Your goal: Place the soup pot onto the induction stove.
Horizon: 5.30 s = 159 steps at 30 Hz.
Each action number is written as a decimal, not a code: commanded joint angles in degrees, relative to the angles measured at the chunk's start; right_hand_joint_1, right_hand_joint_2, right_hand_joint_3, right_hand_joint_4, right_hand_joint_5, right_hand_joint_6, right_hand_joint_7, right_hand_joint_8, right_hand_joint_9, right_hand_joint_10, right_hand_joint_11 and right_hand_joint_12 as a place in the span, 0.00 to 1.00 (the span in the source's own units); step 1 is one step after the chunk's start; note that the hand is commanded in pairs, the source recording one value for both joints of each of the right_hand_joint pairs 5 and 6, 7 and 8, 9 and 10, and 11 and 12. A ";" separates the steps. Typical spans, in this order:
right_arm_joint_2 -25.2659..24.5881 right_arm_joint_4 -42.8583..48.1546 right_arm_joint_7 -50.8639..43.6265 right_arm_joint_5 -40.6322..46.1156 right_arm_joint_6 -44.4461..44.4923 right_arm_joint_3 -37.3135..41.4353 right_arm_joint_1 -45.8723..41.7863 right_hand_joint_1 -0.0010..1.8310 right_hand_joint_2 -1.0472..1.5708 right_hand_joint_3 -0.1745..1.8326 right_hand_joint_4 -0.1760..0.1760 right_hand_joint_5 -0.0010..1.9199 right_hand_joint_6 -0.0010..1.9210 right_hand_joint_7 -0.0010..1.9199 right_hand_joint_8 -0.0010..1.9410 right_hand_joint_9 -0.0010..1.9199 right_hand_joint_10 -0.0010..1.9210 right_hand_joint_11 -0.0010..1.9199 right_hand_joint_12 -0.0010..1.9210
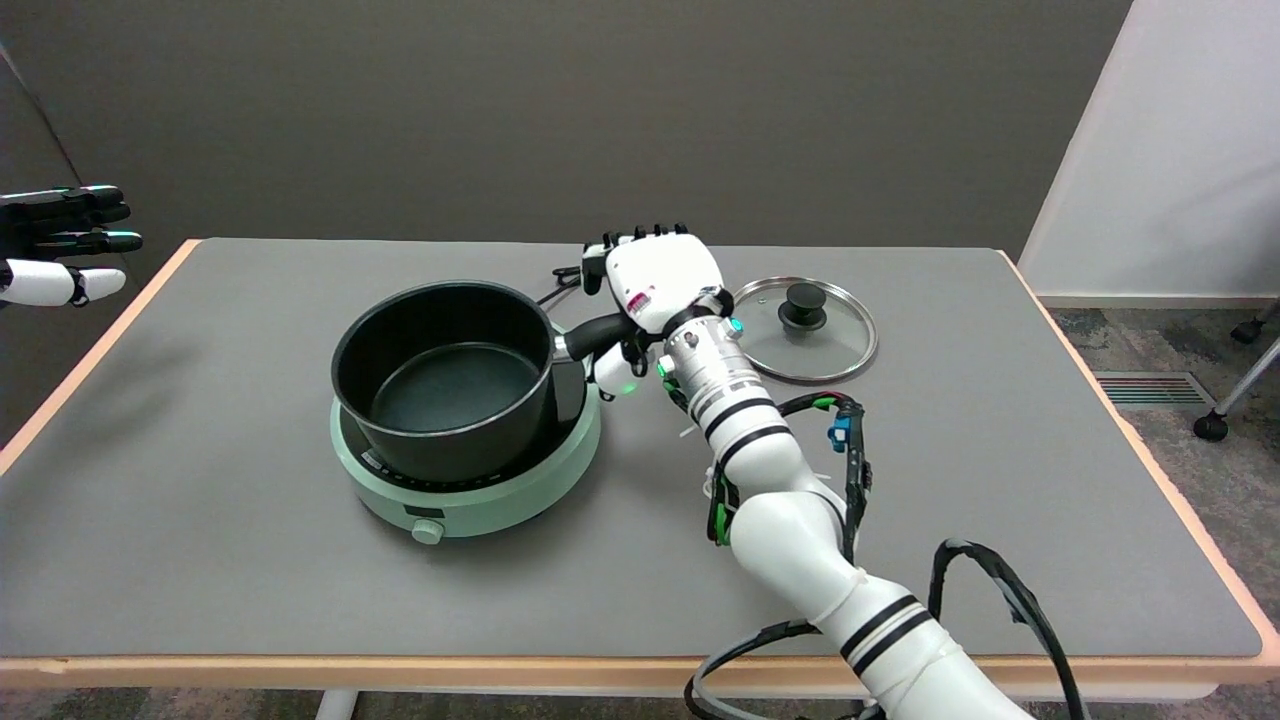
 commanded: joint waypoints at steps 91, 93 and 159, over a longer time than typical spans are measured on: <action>-3.70 -19.07 -5.40 8.16 11.89 -0.14 10.86 0.57 0.54 0.66 0.52 0.55 0.55 0.55 0.54 0.55 0.55 0.55 0.55; -4.02 -19.66 -5.43 8.16 12.60 -0.14 11.05 0.57 0.54 0.66 0.52 0.55 0.55 0.55 0.55 0.55 0.55 0.55 0.55; -5.44 -16.84 -13.90 13.28 23.99 -5.66 8.05 0.57 0.45 1.00 0.54 0.46 0.46 0.46 0.45 0.46 0.46 0.46 0.46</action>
